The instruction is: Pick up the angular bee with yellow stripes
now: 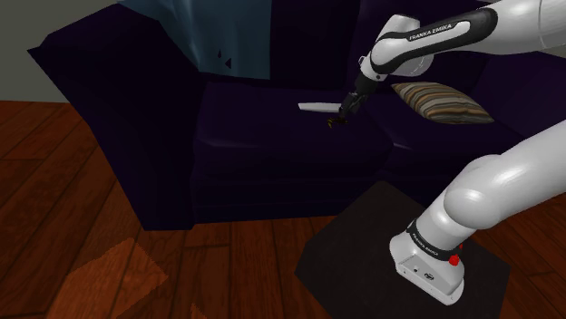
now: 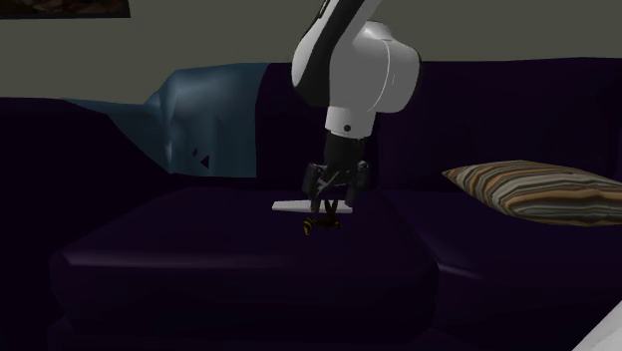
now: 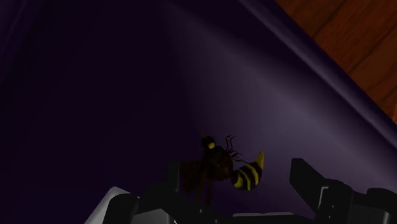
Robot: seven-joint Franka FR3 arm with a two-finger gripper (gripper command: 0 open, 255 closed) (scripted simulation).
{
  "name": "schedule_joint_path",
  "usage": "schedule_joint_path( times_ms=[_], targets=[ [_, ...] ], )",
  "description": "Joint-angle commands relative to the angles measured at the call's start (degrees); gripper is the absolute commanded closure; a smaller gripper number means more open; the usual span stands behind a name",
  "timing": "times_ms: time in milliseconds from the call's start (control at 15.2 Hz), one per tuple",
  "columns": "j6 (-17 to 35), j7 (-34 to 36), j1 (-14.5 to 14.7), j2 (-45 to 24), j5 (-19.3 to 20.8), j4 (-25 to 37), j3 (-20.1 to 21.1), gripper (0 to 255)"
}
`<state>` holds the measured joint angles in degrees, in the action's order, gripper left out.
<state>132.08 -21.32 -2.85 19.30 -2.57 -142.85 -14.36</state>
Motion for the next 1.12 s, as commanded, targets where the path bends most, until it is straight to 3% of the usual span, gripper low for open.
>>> schedule_joint_path(
  times_ms=[0, 528, 594, 1056],
  targets=[
    [2.13, -1.02, 0.1, -1.56, -0.47, -0.56, -0.59, 0],
    [7.78, -2.51, 0.64, -4.76, -1.85, -3.14, -1.24, 0],
    [7.75, -2.47, 0.63, -4.69, -1.83, -3.17, -1.22, 255],
    [7.78, -2.44, 0.68, -4.81, -1.88, -3.09, -1.19, 255]
  ],
)
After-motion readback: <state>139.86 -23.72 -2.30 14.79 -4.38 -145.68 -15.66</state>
